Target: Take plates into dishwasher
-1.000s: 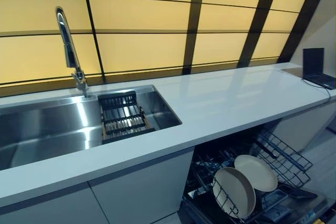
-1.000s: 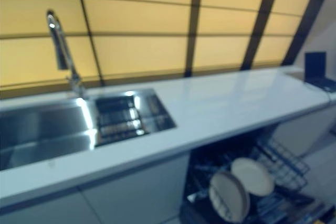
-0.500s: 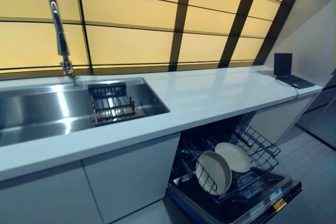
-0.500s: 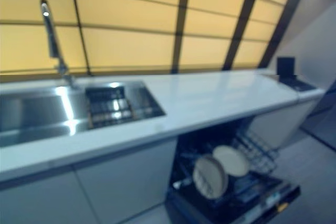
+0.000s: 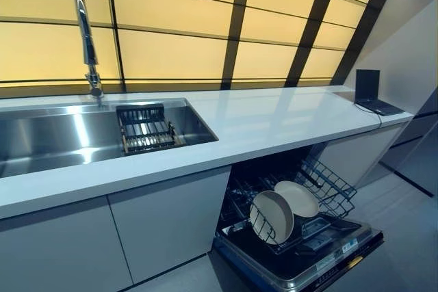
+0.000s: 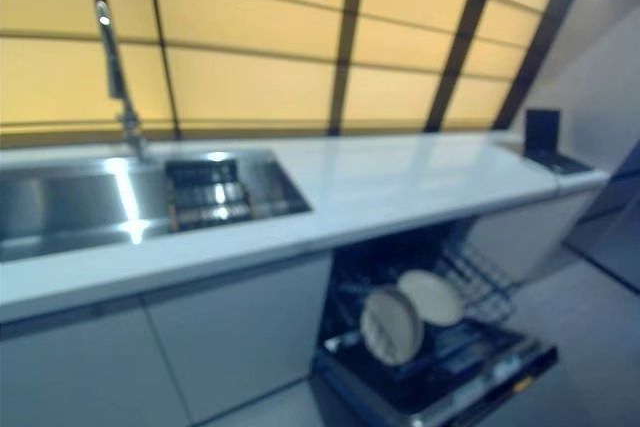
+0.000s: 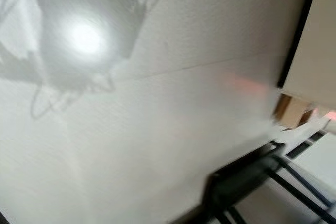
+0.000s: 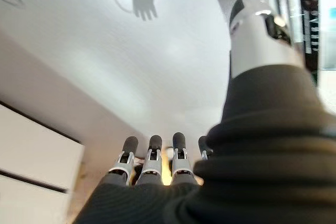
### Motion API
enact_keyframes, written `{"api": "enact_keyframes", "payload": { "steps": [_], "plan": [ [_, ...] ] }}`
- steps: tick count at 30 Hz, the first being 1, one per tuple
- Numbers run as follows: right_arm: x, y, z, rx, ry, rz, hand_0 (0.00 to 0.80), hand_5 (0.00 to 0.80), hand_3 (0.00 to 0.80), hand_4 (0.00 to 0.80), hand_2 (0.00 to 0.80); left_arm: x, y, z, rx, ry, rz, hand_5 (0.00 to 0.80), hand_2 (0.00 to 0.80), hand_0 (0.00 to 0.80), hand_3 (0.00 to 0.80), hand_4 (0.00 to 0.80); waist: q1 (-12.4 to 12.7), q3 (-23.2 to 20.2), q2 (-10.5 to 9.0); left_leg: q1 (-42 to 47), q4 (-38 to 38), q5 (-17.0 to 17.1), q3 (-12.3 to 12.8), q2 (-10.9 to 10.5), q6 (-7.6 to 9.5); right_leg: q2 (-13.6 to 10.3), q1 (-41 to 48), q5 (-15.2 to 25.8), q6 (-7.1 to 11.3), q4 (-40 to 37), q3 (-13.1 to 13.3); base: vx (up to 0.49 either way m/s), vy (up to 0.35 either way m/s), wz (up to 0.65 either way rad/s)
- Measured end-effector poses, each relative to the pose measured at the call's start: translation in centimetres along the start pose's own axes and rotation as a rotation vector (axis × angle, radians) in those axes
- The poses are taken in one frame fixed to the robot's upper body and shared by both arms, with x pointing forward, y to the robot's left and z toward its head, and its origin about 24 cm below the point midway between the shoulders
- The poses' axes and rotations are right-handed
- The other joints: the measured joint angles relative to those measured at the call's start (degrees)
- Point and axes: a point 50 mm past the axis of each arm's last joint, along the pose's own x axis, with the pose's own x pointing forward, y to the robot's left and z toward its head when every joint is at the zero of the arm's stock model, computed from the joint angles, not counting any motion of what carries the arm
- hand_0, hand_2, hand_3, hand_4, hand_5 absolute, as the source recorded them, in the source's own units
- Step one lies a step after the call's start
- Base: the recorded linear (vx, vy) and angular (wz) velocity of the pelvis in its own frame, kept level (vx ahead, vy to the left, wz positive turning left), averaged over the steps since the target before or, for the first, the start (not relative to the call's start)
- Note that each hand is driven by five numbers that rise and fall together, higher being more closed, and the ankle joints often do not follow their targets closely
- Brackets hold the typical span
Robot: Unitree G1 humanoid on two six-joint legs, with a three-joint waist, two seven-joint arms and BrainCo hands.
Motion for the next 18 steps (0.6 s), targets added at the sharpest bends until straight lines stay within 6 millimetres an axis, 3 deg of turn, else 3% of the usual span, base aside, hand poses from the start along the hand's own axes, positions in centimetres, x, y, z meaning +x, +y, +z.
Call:
{"api": "enact_keyframes", "payload": {
  "steps": [1, 2, 3, 5, 7, 9, 10, 11, 12, 13, 14, 15, 17, 18],
  "plan": [
    [0.0, 0.2, 0.5, -0.001, -0.023, -0.004, 0.0, 0.0, 0.0, 0.0, 0.0, 0.2, 0.2, 0.9, -0.016, -0.013, 0.015, 0.0, 0.0, 0.0, 0.0, 0.0, -1.0, 0.8, -2.01, -2.8, 7.6, -2.0, 1.4, -1.2, 0.55, -3.3, -0.6, 1.7, -0.07, -1.9, -3.7, -0.382, -0.148, 0.39],
    [-0.1, 0.0, 0.8, -0.001, -0.033, -0.011, 0.0, 0.0, 0.0, 0.0, 0.0, 0.3, -0.2, 1.3, -0.023, -0.025, 0.005, 0.0, 0.0, 0.0, 0.0, 0.0, -1.4, 1.1, -3.21, -3.7, 17.3, -6.3, 2.7, -1.7, 2.9, -4.9, 0.2, 3.5, 0.03, -4.3, -4.6, -0.23, -0.07, 0.62],
    [-0.3, -0.5, 1.1, 0.001, -0.041, -0.025, 0.0, 0.0, 0.0, 0.0, 0.0, 0.3, -0.8, 1.4, -0.029, -0.029, -0.012, 0.0, 0.0, 0.0, 0.0, 0.0, -2.0, 1.1, -3.1, -3.0, 21.8, -8.8, 2.7, -1.8, 3.38, -5.4, 1.1, 4.5, 0.27, -5.9, -5.2, -0.197, -0.016, 0.58],
    [-0.2, -0.9, 0.0, 0.01, -0.009, -0.026, 0.0, 0.0, 0.0, 0.0, 0.0, 0.4, -2.1, 1.8, -0.041, -0.041, -0.048, 0.0, 0.0, 0.0, 0.0, 0.0, -4.5, 1.0, -1.89, 2.7, 28.6, -13.9, 3.4, -0.5, 1.72, -5.1, 1.5, 6.4, -0.47, -8.3, -8.0, -0.21, 0.045, 0.65],
    [-0.1, -1.4, -1.6, 0.04, 0.034, -0.025, 0.0, 0.0, 0.0, 0.0, 0.0, 0.5, -3.1, 2.4, -0.046, -0.056, -0.081, 0.0, 0.0, 0.0, 0.0, 0.0, -6.6, 0.3, -1.1, 7.6, 29.8, -17.5, 3.1, -0.9, 0.46, -4.2, 0.6, 7.1, -0.65, -9.7, -11.0, -0.254, 0.123, 0.77],
    [-0.1, -2.4, -5.1, 0.065, 0.12, -0.042, 0.0, 0.0, 0.0, 0.0, 0.0, 0.5, -4.9, 2.7, -0.029, -0.06, -0.144, 0.0, 0.0, 0.0, 0.0, 0.0, -9.3, -1.7, 1.67, 12.5, 26.5, -21.3, 0.7, -3.3, -0.24, -2.6, -3.0, 8.6, -0.56, -9.5, -14.5, -0.36, 0.154, 0.92],
    [-0.1, -2.4, -6.5, 0.072, 0.163, -0.042, 0.0, 0.0, 0.0, 0.0, 0.0, 0.5, -5.6, 2.8, -0.007, -0.064, -0.168, 0.0, 0.0, 0.0, 0.0, 0.0, -11.0, -2.5, 3.04, 14.9, 20.6, -23.0, -0.4, -4.5, 1.02, -2.0, -4.4, 8.8, -0.96, -9.4, -14.7, -0.282, 0.124, 1.37],
    [-0.1, -2.3, -8.4, 0.081, 0.222, -0.037, 0.0, 0.0, 0.0, 0.0, 0.0, 0.5, -6.3, 3.3, 0.02, -0.074, -0.191, 0.0, 0.0, 0.0, 0.0, 0.0, -13.4, -2.6, 3.2, 17.5, 12.3, -23.8, -0.6, -4.9, 2.32, -1.7, -5.3, 9.1, -1.05, -8.9, -14.6, -0.213, 0.098, 1.29],
    [-0.2, -2.3, -9.2, 0.09, 0.252, -0.038, 0.0, 0.0, 0.0, 0.0, 0.0, 0.5, -6.5, 3.2, 0.028, -0.069, -0.198, 0.0, 0.0, 0.0, 0.0, 0.0, -13.9, -2.6, 3.23, 18.4, 9.2, -23.6, -0.7, -4.9, 2.62, -1.7, -5.7, 9.4, -1.37, -8.4, -14.4, -0.329, 0.124, 1.24],
    [-0.4, -2.6, -10.7, 0.111, 0.303, -0.049, 0.0, 0.0, 0.0, 0.0, 0.0, 0.4, -7.5, 3.5, 0.066, -0.079, -0.229, 0.0, 0.0, 0.0, 0.0, 0.0, -14.0, -3.3, 3.97, 21.3, -0.4, -23.2, 0.3, -5.2, 4.23, -1.8, -8.6, 9.8, -0.82, -5.7, -14.3, -0.352, 0.109, 0.64],
    [-0.3, -2.4, -10.3, 0.124, 0.288, -0.042, 0.0, 0.0, 0.0, 0.0, 0.0, 0.4, -7.7, 3.3, 0.09, -0.076, -0.233, 0.0, 0.0, 0.0, 0.0, 0.0, -14.0, -3.7, 4.42, 21.3, -3.0, -23.6, 0.2, -5.4, 5.48, -1.9, -10.5, 10.2, -0.52, -4.2, -14.7, -0.63, 0.134, 0.42],
    [-0.2, -2.2, -9.7, 0.148, 0.27, -0.032, 0.0, 0.0, 0.0, 0.0, 0.0, 0.3, -7.8, 3.1, 0.106, -0.071, -0.237, 0.0, 0.0, 0.0, 0.0, 0.0, -13.6, -3.9, 4.72, 21.2, -5.2, -23.5, -0.3, -5.7, 5.61, -2.5, -12.6, 10.5, -0.33, -2.4, -14.9, -0.523, 0.088, 0.09],
    [-0.1, -1.9, -9.0, 0.187, 0.252, -0.026, 0.0, 0.0, 0.0, 0.0, 0.0, 0.4, -7.2, 2.4, 0.124, -0.046, -0.211, 0.0, 0.0, 0.0, 0.0, 0.0, -12.8, -3.7, 3.59, 19.8, -5.5, -24.0, -3.0, -7.5, 6.54, -4.8, -15.2, 11.7, 0.53, -0.5, -14.6, -0.412, 0.069, 0.08],
    [-0.1, -2.0, -8.6, 0.192, 0.244, -0.034, 0.0, 0.0, 0.0, 0.0, 0.0, 0.3, -6.7, 1.7, 0.138, -0.023, -0.195, 0.0, 0.0, 0.0, 0.0, 0.0, -12.7, -3.6, 3.49, 19.7, -5.3, -24.6, -3.6, -8.0, 7.86, -5.3, -15.3, 12.4, 1.39, -0.4, -14.3, -0.211, 0.034, 0.02]
  ]
}}
